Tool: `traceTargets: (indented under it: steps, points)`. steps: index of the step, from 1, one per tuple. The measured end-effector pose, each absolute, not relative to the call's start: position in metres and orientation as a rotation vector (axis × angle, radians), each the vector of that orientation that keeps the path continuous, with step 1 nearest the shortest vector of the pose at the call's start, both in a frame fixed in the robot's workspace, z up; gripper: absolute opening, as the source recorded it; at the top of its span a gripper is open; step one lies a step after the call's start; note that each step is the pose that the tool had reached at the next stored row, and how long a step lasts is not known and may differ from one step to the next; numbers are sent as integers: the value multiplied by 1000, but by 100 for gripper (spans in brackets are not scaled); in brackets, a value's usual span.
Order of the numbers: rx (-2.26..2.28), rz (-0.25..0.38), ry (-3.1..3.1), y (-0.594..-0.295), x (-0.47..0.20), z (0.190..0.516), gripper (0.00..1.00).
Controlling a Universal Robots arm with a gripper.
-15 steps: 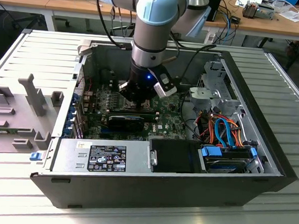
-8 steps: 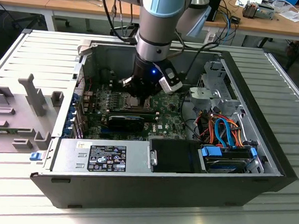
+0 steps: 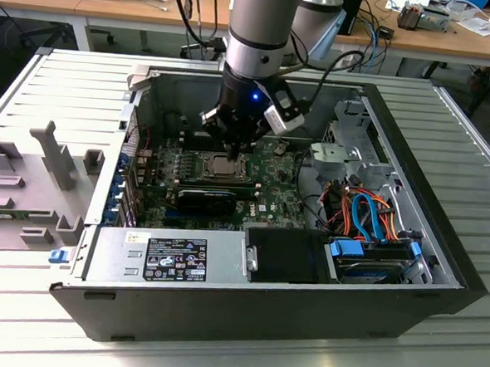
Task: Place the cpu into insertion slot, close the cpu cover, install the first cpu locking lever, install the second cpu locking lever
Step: 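Install the second cpu locking lever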
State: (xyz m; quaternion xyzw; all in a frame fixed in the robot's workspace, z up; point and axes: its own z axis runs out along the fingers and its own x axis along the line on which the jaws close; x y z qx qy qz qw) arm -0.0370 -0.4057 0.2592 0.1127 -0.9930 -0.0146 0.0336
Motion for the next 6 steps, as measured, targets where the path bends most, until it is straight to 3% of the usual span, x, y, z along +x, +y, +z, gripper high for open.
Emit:
traceTargets:
  steps: [6]
  points:
    - [347,-45,-3054,-406,-37,261,11]
